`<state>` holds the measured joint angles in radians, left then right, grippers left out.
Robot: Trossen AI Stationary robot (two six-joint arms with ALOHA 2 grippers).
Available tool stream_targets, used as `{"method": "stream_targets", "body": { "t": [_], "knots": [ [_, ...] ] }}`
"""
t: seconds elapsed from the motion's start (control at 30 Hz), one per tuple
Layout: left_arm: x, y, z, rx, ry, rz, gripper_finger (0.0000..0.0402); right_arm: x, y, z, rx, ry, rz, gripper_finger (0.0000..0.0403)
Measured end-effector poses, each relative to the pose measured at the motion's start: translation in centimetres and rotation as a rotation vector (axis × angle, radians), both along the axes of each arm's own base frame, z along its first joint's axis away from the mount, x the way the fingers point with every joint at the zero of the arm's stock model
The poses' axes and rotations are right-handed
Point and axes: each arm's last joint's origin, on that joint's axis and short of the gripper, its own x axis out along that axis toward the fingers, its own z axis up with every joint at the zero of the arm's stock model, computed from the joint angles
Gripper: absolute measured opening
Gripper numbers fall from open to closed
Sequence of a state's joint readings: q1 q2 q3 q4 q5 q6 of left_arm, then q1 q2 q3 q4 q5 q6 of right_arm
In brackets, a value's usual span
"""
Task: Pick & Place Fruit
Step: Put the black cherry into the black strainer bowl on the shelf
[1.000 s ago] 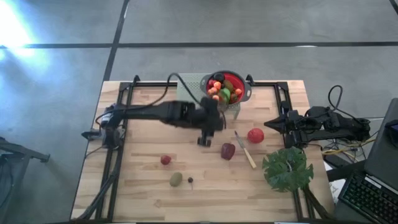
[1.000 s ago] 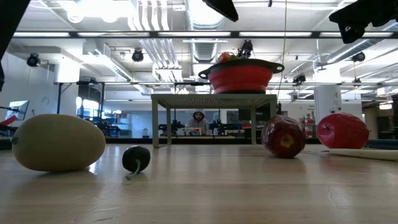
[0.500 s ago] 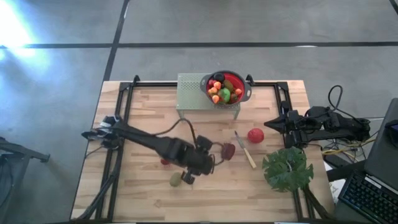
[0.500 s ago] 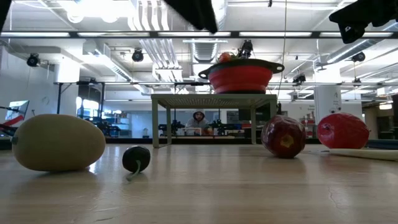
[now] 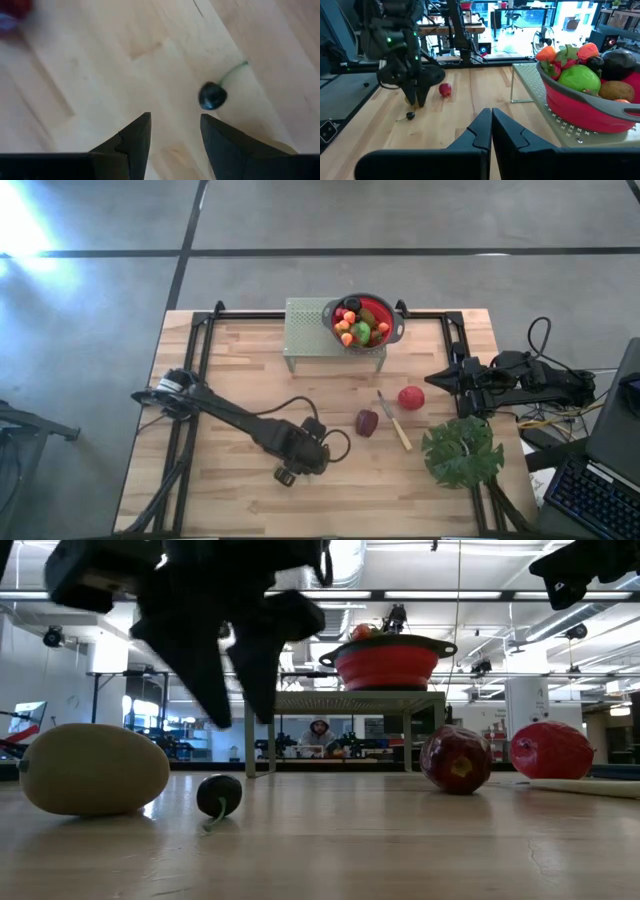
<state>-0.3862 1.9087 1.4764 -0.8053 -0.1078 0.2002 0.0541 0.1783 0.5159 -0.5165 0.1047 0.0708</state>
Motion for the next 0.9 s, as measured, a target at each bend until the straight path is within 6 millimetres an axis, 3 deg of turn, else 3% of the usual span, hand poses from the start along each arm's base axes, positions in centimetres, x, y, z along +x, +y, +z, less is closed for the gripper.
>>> {"method": "stream_targets", "body": {
  "t": [0.47, 0.9],
  "knots": [
    [-0.2, -0.6, -2.0, -0.113, -0.022, -0.029, 0.0177, 0.0, 0.0, 0.0, 0.0, 0.0, 0.0, 0.0008],
    [-0.2, -1.7, -3.8, -0.093, -0.012, -0.095, 0.0177, 0.0, 0.0, 0.0, 0.0, 0.0, 0.0, 0.0008]
  ]
}}
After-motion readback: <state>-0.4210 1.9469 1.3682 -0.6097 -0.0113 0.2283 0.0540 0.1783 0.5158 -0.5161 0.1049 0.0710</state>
